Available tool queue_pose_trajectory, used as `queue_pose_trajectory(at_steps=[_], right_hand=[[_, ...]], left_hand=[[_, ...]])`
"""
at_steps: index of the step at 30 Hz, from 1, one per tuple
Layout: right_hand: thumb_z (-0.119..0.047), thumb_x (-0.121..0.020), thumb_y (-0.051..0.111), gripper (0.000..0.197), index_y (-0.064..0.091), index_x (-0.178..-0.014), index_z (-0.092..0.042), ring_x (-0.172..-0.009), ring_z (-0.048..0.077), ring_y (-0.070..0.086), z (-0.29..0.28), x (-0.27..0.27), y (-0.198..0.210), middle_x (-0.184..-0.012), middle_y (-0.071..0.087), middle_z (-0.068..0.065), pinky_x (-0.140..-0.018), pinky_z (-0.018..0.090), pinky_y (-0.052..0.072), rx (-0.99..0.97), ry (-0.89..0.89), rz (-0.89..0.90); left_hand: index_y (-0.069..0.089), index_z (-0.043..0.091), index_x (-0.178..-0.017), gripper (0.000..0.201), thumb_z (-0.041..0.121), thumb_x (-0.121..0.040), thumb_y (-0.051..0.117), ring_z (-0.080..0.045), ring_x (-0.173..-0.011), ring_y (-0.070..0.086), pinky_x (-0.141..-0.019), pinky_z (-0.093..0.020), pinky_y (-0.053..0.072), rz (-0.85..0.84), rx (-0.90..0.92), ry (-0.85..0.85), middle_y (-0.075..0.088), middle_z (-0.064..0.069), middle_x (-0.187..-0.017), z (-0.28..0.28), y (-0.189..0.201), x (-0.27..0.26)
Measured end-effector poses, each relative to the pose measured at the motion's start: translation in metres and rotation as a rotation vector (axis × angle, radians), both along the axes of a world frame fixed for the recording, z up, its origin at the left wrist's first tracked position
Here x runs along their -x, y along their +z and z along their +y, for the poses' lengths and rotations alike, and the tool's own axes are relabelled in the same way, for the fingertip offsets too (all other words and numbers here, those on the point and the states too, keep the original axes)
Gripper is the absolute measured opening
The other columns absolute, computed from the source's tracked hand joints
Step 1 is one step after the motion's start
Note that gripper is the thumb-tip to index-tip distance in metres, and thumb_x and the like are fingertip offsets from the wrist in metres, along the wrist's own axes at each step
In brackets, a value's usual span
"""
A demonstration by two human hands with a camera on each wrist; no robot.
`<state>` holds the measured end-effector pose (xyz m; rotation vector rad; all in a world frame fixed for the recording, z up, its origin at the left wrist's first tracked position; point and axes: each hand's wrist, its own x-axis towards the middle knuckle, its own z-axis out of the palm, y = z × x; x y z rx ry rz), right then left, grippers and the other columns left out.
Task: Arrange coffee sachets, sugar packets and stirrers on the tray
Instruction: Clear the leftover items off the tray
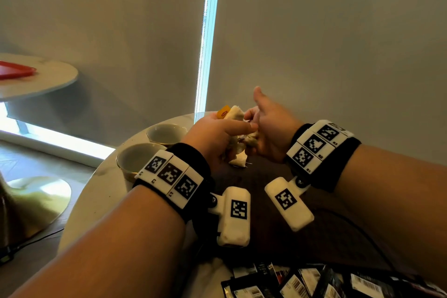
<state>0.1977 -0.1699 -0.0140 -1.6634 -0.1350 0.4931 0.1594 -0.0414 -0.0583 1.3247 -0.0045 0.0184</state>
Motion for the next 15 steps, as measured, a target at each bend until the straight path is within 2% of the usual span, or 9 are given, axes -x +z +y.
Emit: queue_pose_trajectory(at_steps=[2, 4, 6, 8, 10, 11, 13, 15], right_hand=[[-0.083, -0.089, 0.02, 0.094, 0.054, -0.128, -0.005, -0.072, 0.026, 0.064, 0.0, 0.002, 0.001, -0.093, 0.067, 0.017, -0.07, 0.037, 0.052, -0.071, 0.085, 0.081], [-0.085, -0.087, 0.018, 0.098, 0.046, -0.138, -0.005, -0.085, 0.03, 0.066, -0.001, 0.001, 0.0, -0.111, 0.065, 0.021, -0.083, 0.044, 0.053, -0.124, 0.128, 0.111], [-0.086, -0.086, 0.019, 0.098, 0.033, -0.147, -0.011, -0.092, 0.032, 0.065, -0.002, -0.002, -0.001, -0.132, 0.055, 0.023, -0.081, 0.043, 0.054, -0.132, 0.141, 0.111], [-0.082, -0.09, 0.017, 0.091, 0.031, -0.146, -0.012, -0.092, 0.031, 0.063, -0.003, -0.002, -0.001, -0.141, 0.048, 0.024, -0.072, 0.037, 0.051, -0.122, 0.141, 0.084], [-0.07, -0.097, 0.02, 0.075, 0.033, -0.142, -0.012, -0.086, 0.029, 0.061, -0.005, 0.0, -0.001, -0.134, 0.05, 0.023, -0.066, 0.035, 0.048, -0.135, 0.147, 0.047], [-0.06, -0.1, 0.024, 0.063, 0.037, -0.135, -0.011, -0.079, 0.026, 0.059, -0.007, 0.001, -0.001, -0.121, 0.053, 0.02, -0.063, 0.034, 0.047, -0.143, 0.146, 0.026], [-0.035, -0.1, 0.035, 0.034, 0.047, -0.118, -0.009, -0.07, 0.022, 0.055, -0.009, 0.006, -0.002, -0.097, 0.054, 0.014, -0.059, 0.033, 0.045, -0.135, 0.151, -0.041], [-0.012, -0.097, 0.045, 0.017, 0.054, -0.11, -0.007, -0.068, 0.021, 0.06, -0.012, 0.005, -0.005, -0.094, 0.058, 0.015, -0.057, 0.031, 0.049, -0.096, 0.157, -0.14]], left_hand=[[0.067, 0.007, -0.11, 0.033, 0.007, -0.08, 0.08, -0.031, -0.077, 0.06, -0.059, -0.031, 0.046, -0.002, -0.037, -0.018, 0.065, -0.018, -0.09, -0.001, -0.001, 0.001], [0.066, 0.012, -0.104, 0.028, 0.006, -0.08, 0.079, -0.03, -0.076, 0.063, -0.064, -0.036, 0.05, -0.01, -0.104, 0.027, 0.066, -0.015, -0.087, 0.0, -0.002, -0.001], [0.065, 0.014, -0.101, 0.027, 0.005, -0.079, 0.078, -0.029, -0.078, 0.065, -0.07, -0.041, 0.053, -0.015, -0.148, 0.081, 0.067, -0.014, -0.089, 0.003, -0.003, -0.004], [0.065, 0.016, -0.102, 0.03, 0.006, -0.077, 0.079, -0.029, -0.082, 0.068, -0.074, -0.043, 0.057, -0.022, -0.18, 0.128, 0.068, -0.014, -0.094, 0.004, -0.005, -0.008], [0.064, 0.019, -0.104, 0.033, 0.011, -0.077, 0.079, -0.032, -0.092, 0.071, -0.083, -0.049, 0.062, -0.015, -0.191, 0.165, 0.07, -0.015, -0.102, 0.004, -0.006, -0.01], [0.064, 0.02, -0.105, 0.032, 0.012, -0.078, 0.079, -0.034, -0.095, 0.071, -0.083, -0.05, 0.062, -0.014, -0.182, 0.183, 0.07, -0.016, -0.104, 0.004, -0.007, -0.011], [0.064, 0.019, -0.107, 0.031, 0.016, -0.079, 0.078, -0.034, -0.092, 0.072, -0.072, -0.043, 0.062, -0.018, -0.146, 0.221, 0.07, -0.016, -0.104, 0.004, -0.007, -0.012], [0.064, 0.016, -0.108, 0.037, 0.023, -0.075, 0.079, -0.032, -0.083, 0.07, -0.061, -0.036, 0.053, -0.024, -0.112, 0.234, 0.069, -0.016, -0.1, 0.005, -0.006, -0.013]])
